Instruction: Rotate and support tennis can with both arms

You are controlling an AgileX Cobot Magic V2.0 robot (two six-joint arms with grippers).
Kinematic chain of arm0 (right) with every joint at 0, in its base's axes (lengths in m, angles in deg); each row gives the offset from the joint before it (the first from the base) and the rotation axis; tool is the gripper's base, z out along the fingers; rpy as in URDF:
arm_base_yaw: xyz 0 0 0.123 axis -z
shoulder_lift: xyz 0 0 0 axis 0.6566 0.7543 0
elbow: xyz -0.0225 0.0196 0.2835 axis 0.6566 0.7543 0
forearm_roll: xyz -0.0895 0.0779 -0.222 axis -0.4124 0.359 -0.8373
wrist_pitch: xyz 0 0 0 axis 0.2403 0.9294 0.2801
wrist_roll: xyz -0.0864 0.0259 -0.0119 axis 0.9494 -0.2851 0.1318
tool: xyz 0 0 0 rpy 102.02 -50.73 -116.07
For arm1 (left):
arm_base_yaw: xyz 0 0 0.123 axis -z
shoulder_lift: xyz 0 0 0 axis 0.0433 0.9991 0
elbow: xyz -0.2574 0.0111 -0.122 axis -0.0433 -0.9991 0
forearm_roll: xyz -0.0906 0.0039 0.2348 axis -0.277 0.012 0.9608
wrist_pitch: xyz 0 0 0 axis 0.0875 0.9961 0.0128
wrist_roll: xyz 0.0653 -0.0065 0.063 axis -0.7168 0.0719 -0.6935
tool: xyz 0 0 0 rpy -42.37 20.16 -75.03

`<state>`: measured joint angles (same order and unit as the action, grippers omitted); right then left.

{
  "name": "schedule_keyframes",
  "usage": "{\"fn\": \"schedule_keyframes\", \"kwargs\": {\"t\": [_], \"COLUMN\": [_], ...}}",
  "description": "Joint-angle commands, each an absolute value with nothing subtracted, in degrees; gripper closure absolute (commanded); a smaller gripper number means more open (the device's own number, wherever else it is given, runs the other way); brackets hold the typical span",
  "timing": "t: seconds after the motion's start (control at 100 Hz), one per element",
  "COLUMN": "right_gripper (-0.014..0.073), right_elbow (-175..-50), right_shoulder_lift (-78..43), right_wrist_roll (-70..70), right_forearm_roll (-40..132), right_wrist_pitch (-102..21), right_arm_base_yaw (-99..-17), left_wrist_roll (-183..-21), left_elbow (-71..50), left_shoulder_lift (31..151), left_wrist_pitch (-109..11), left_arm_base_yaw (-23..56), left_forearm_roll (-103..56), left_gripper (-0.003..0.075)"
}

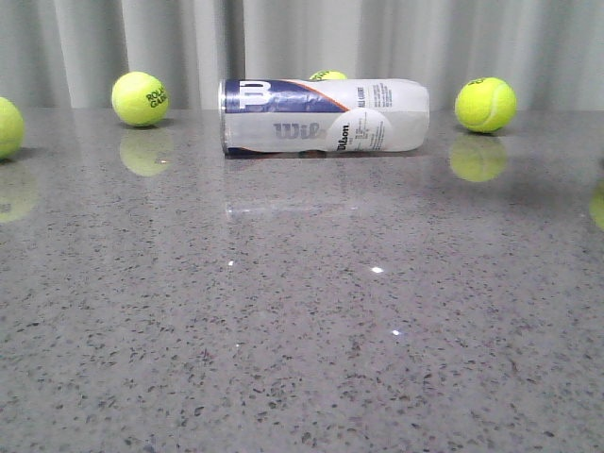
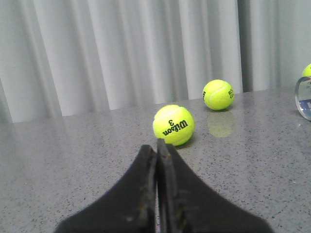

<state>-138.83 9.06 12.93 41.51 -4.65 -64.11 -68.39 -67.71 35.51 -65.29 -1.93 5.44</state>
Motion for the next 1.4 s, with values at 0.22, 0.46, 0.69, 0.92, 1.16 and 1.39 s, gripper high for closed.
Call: {"fn": "schedule_keyframes", "kwargs": {"t": [0.22, 0.46, 0.69, 0.92, 1.16, 1.39], "right_gripper": [-0.0053, -0.0052, -0.0052, -0.0052, -0.0052, -0.0052], "right_elbow": [-140.58, -139.99, -132.25, -116.29, -98.9, -85.08], "right_shoulder_lift": [4.08, -0.55, -9.33, -23.62, -40.01, -53.71], "right_wrist_roll": [4.93, -1.07, -5.35, -8.57, -9.39, -9.39], "right_forearm_roll": [41.99, 41.99, 41.99, 42.04, 42.16, 42.16], "right_wrist_pitch": [-7.62, -7.64, -11.27, -21.83, -30.9, -35.25], "right_arm_base_yaw": [-59.46, -54.18, -48.35, -41.67, -40.36, -40.36], "left_wrist_roll": [-67.86, -67.86, -67.86, -67.86, -67.86, -67.86], "left_elbow": [-70.47, -70.47, -70.47, -70.47, -70.47, -70.47], "left_shoulder_lift": [36.01, 36.01, 36.01, 36.01, 36.01, 36.01], "left_wrist_pitch": [-69.51, -69.51, -69.51, -69.51, -69.51, -69.51], "left_arm_base_yaw": [-2.04, -2.04, -2.04, -2.04, -2.04, -2.04], "left_forearm_roll": [4.94, 4.94, 4.94, 4.94, 4.94, 4.94], "left_gripper": [0.0741, 0.0741, 0.0741, 0.0741, 0.0741, 0.0741]}}
